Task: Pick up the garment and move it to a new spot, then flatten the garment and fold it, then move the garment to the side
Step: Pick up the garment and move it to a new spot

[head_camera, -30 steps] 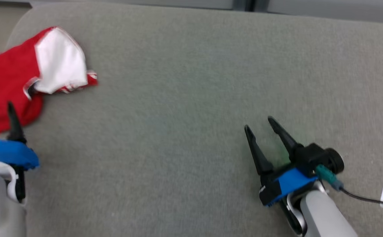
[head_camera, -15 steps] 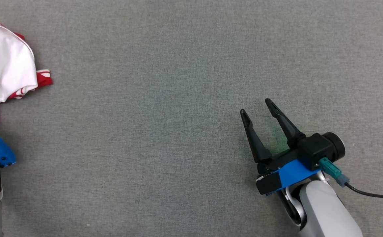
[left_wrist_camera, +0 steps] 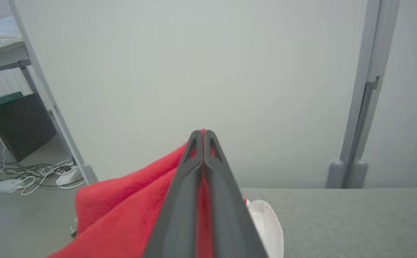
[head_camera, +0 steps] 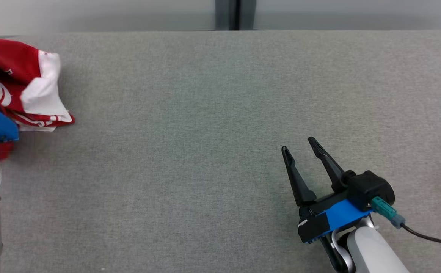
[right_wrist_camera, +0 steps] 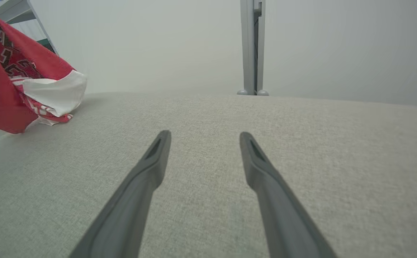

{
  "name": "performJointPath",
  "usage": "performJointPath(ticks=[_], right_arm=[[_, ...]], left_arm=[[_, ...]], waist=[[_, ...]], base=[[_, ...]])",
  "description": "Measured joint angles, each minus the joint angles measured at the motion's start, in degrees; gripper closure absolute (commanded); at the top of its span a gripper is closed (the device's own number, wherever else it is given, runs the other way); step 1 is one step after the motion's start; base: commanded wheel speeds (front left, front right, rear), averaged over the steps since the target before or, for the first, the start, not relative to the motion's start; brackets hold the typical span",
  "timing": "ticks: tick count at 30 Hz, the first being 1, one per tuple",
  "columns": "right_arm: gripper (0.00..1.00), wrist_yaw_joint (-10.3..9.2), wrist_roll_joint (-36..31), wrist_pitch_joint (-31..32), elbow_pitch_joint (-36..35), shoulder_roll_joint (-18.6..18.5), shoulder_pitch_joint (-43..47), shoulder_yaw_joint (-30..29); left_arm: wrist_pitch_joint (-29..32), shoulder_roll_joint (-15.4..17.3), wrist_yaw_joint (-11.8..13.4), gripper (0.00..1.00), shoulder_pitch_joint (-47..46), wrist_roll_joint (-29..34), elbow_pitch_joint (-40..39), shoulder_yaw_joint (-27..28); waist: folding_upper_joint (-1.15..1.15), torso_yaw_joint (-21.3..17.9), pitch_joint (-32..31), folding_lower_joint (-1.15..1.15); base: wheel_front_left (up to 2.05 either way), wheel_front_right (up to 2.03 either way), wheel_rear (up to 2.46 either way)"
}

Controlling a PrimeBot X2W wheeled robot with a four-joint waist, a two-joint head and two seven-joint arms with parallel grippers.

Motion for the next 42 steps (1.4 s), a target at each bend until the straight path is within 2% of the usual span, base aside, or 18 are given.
performJointPath(ticks=[9,15,16,19,23,27,30,40,41,42], right_arm=[[0.00,0.01,2.76,0.00,-0.18,-0.01,2.54,1.31],[0.00,0.00,3.60,0.01,-0.63,-0.01,4.18,1.58],[0.00,0.00,3.60,0.01,-0.63,-0.01,4.18,1.58],[0.00,0.00,4.07,0.01,-0.86,-0.07,5.50,0.99],[0.00,0.00,4.42,0.01,-0.85,-0.07,6.77,0.82],[0.00,0.00,4.41,0.01,-0.97,-0.05,7.67,-0.10],[0.00,0.00,4.23,0.00,-1.08,-0.08,7.81,-0.92],[0.00,0.00,2.88,0.01,-0.11,-0.01,7.55,-2.07],[0.00,0.00,2.88,0.01,0.02,0.00,7.55,-2.14],[0.00,0.00,2.86,0.01,0.20,-0.02,7.54,-2.04]], left_arm=[[0.00,-3.26,0.00,1.00,0.55,-3.31,-12.98,-10.10],[0.00,-7.48,0.00,1.00,1.13,-6.01,-19.94,-17.45],[0.00,-7.48,0.00,1.00,1.13,-6.01,-19.94,-17.45],[0.01,-10.04,0.00,1.00,1.01,-7.09,-24.84,-22.65],[-0.01,-13.70,0.00,1.00,1.01,-8.36,-30.54,-24.44],[-0.08,-15.55,0.00,1.00,2.48,-8.36,-34.26,-23.65],[-0.05,-14.79,0.01,1.00,6.91,-7.81,-32.63,-22.45],[-0.04,-10.61,1.42,1.00,24.50,-3.99,-18.49,-12.96],[-0.04,-10.66,1.65,0.71,25.79,-3.82,-17.18,-11.59],[-0.04,-10.80,1.98,0.01,26.91,-3.53,-15.94,-10.65]], waist=[[0.00,-7.87,-2.92,0.01],[0.00,-14.74,-4.31,0.01],[0.00,-14.74,-4.31,0.01],[0.00,-18.24,-5.89,0.01],[0.00,-20.46,-7.72,0.00],[-0.01,-20.55,-8.86,0.00],[0.00,-19.17,-8.75,0.00],[0.01,-13.84,-8.50,0.02],[0.01,-13.45,-8.62,0.02],[0.01,-13.15,-8.74,0.02]], base=[[0.00,0.00,0.00],[0.00,0.00,0.00],[0.00,0.00,0.00],[0.00,0.00,0.00],[0.00,0.00,0.00],[0.00,0.00,0.00],[0.00,0.00,0.00],[0.00,0.00,0.00],[0.00,0.00,0.00],[0.00,0.00,0.00]])
